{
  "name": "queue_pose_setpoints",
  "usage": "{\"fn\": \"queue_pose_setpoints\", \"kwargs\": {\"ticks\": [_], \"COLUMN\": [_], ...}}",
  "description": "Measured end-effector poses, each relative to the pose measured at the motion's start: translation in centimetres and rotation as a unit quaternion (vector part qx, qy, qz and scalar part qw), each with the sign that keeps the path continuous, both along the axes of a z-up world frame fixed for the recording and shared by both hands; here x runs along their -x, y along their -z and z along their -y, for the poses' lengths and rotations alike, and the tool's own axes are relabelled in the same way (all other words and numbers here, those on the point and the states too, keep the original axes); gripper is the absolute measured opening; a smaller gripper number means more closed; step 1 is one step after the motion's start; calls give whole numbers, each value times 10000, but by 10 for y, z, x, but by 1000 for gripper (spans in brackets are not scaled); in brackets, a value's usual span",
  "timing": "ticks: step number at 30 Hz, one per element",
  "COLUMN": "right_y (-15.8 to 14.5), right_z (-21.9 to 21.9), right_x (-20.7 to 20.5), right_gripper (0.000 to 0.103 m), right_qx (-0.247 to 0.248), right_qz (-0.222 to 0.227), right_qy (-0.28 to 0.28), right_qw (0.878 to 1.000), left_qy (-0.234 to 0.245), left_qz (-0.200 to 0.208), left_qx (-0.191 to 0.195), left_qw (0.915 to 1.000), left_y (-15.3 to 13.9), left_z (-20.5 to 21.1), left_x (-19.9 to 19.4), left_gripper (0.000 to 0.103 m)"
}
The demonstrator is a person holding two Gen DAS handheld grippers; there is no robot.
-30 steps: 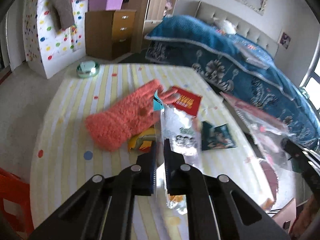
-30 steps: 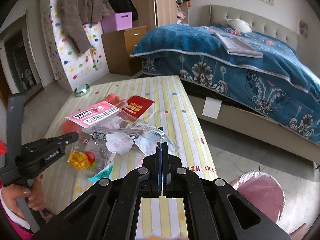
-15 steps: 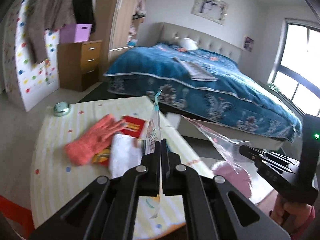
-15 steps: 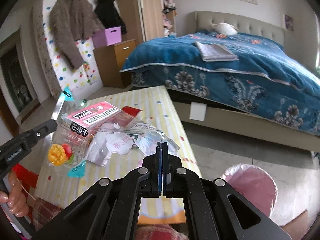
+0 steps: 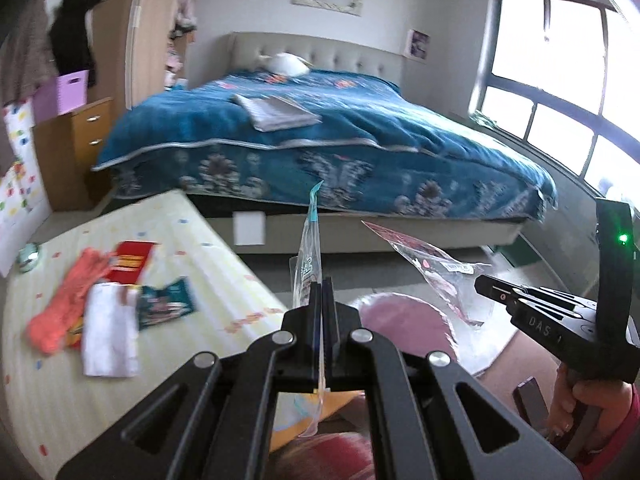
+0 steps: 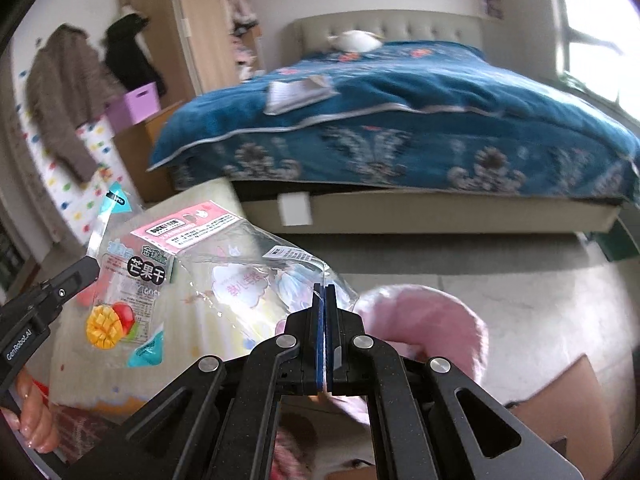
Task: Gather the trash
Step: 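Carry both bags in both grippers to the wastebasket, then open both grippers over the wastebasket to drop the bags, then return both tools over the table toward the white plastic bag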
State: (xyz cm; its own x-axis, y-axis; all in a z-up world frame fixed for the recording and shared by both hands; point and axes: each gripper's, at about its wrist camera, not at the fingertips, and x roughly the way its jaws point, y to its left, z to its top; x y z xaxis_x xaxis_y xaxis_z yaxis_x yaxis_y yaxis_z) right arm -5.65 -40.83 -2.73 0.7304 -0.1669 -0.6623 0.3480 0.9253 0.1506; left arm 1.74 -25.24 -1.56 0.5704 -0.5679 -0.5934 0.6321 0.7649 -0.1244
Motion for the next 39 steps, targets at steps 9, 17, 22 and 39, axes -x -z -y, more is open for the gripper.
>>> {"fn": "queue_pose_setpoints", "kwargs": {"ticks": [9, 17, 22, 39], "right_y": [46, 83, 99, 65], "right_z": [83, 123, 135, 108], "right_x": [21, 19, 7, 7], "right_gripper": [1, 4, 25, 52], "right_qx": [-631, -1030, -1189, -860], "right_qz": [-510, -818, -927, -514], "right_qy": [793, 960, 901, 794], "right_qw": [9935, 9867, 9845, 9918], "left_qy": [783, 1161, 1223, 491], "left_qz": [-130, -238, -346, -132], "left_qx": [-190, -206, -253, -319], "left_qw": [9967, 9927, 9916, 9982], "left_y": [25, 37, 46, 30], "left_z": [84, 129, 142, 74], "left_x": [2, -10, -19, -18], "left_gripper": [0, 0, 2, 50]}}
